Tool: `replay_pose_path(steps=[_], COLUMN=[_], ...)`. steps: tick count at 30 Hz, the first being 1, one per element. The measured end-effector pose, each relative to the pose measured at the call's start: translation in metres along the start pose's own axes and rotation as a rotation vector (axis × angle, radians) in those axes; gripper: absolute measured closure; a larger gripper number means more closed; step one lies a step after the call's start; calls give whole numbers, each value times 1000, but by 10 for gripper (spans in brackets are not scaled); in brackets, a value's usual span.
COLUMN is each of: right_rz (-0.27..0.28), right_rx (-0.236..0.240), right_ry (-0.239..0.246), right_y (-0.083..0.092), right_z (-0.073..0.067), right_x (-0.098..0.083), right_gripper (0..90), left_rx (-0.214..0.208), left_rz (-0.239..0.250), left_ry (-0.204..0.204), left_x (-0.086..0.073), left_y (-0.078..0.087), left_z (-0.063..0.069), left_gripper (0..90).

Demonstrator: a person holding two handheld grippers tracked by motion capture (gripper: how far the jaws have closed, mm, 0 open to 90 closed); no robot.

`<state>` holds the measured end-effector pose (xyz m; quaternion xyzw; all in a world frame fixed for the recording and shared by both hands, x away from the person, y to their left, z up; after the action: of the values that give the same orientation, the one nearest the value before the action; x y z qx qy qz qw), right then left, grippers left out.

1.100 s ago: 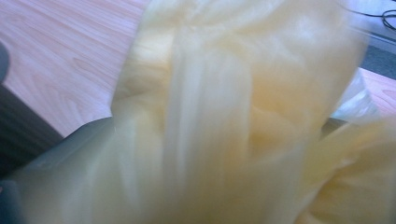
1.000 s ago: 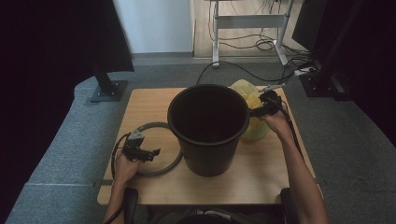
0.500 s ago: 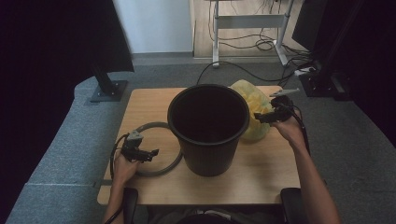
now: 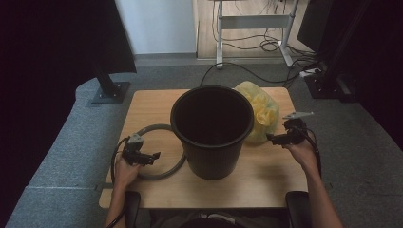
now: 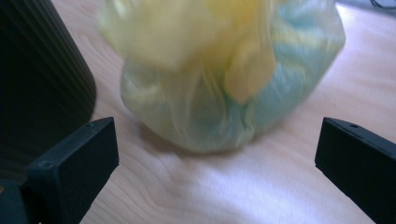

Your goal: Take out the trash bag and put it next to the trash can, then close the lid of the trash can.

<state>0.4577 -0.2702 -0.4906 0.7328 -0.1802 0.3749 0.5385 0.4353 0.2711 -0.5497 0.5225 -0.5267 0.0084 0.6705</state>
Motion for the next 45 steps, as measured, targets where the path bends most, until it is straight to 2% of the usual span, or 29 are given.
replay_pose_path(steps=[1,4,7,8,9,10,13,14,20,21,23,29,35,38,39,40,41,42,45], right_rz=[0,-17,-28,-37,-37,-44,-54,-69,-93,-84,-50,-49,-49,-49,-49,-48,-49,-49,-49], right_rx=[0,-16,-27,-41,-41,-47,-52,-64,-76,-61,-62,-62,-63,-64,-64,-64,-65,-64,-64], right_ry=[0,-16,-9,-6,-6,-6,-15,-17,-26,-39,-46,-47,-47,-47,-47,-48,-47,-48,-47], right_y=[0,-8,-12,-16,-16,-21,-24,-28,-39,-41,-42,-42,-42,-42,-42,-42,-42,-42,-42], right_z=[0,5,6,8,8,11,14,17,19,19,19,19,19,19,19,19,18,18,18], right_x=[0,-23,-32,-42,-42,-52,-63,-73,-92,-94,-96,-96,-96,-97,-97,-97,-97,-97,-97], right_gripper=[0,0,0,0,0,0,0,0,0,0,0,0,0,0,0,0,0,0,0], left_rx=[1,1,1,3,3,7,9,10,9,9,7,18,49,83,83,100,100,117,144], left_rz=[-1,-5,-6,-8,-8,-6,-6,-5,-13,-14,-18,-15,-3,13,13,14,14,11,13], left_ry=[-1,-3,-4,-4,-4,-1,0,6,2,1,-1,-12,1,29,29,46,46,66,102], left_x=[0,-1,-2,-2,-2,-3,-5,-6,-7,-7,-7,-4,-3,-4,-4,-6,-6,-10,-16], left_y=[0,-1,-1,-1,-1,0,1,1,-1,-1,-2,-1,5,12,12,15,15,17,18], left_z=[0,0,0,0,0,0,0,-1,-1,-1,0,-2,-13,-24,-24,-31,-31,-38,-48], left_gripper=[0,0,0,0,0,0,0,0,0,0,0,0,0,0,0,0,0,0,0])
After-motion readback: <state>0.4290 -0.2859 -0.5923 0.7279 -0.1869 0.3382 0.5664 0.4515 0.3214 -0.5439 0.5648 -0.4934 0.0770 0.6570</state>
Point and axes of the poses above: each handheld gripper's, and its own axes: y roughly backward along the jaws, x roughly out of its top, z roughly to its right, the point moved 5 cm from there along -y, roughly forward along the jaws, and after that the axes turned 10 degrees about -y, right-handed, at the moved point
